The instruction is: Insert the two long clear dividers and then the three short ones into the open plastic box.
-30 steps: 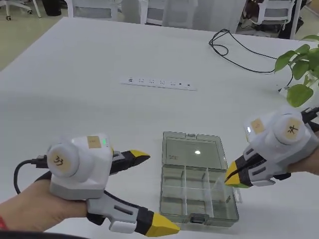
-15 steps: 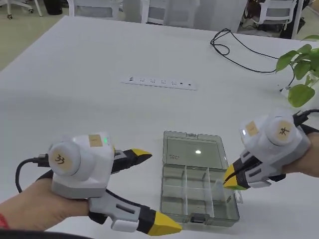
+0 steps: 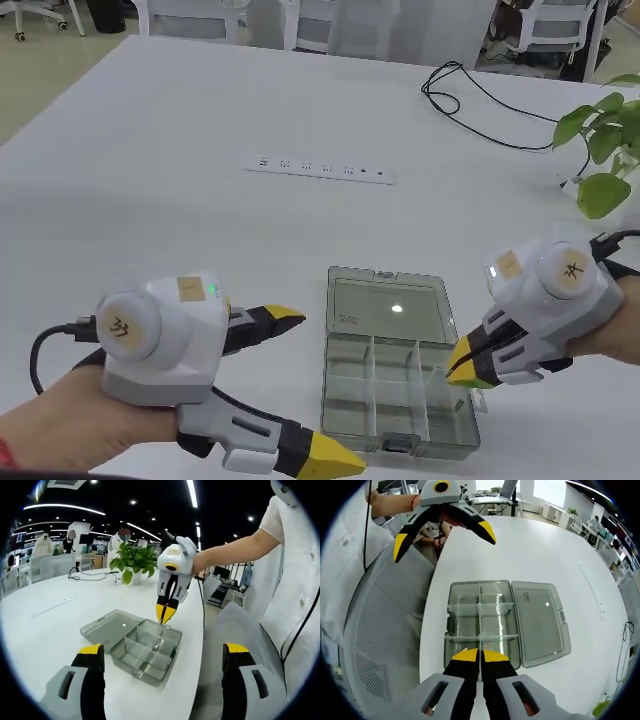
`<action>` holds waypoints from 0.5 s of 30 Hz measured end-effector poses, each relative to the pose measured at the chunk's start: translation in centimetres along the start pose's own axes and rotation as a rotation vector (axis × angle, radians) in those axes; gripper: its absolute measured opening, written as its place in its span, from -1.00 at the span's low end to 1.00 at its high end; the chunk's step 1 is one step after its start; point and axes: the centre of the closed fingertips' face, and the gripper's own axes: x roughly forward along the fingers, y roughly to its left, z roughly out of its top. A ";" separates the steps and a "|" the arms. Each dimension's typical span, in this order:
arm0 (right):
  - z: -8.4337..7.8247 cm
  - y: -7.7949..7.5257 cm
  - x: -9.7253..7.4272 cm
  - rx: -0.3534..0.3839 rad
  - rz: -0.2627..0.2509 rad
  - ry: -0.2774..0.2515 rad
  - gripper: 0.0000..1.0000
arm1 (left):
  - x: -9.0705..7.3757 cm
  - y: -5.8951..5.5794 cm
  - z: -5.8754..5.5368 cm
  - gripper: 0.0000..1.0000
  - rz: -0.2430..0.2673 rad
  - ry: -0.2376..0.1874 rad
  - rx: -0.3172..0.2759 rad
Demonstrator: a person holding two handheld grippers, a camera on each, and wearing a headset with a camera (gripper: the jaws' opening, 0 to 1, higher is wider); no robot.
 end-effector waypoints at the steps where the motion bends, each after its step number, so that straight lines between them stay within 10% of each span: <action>1: -0.1 0.0 0.1 0.004 0.000 -0.002 -0.94 | 0.0 0.0 0.0 1.00 0.001 -0.001 0.002; 15: -0.5 -0.1 1.2 -0.023 -0.010 0.006 -0.94 | -0.1 0.1 -0.2 1.00 0.003 0.005 -0.002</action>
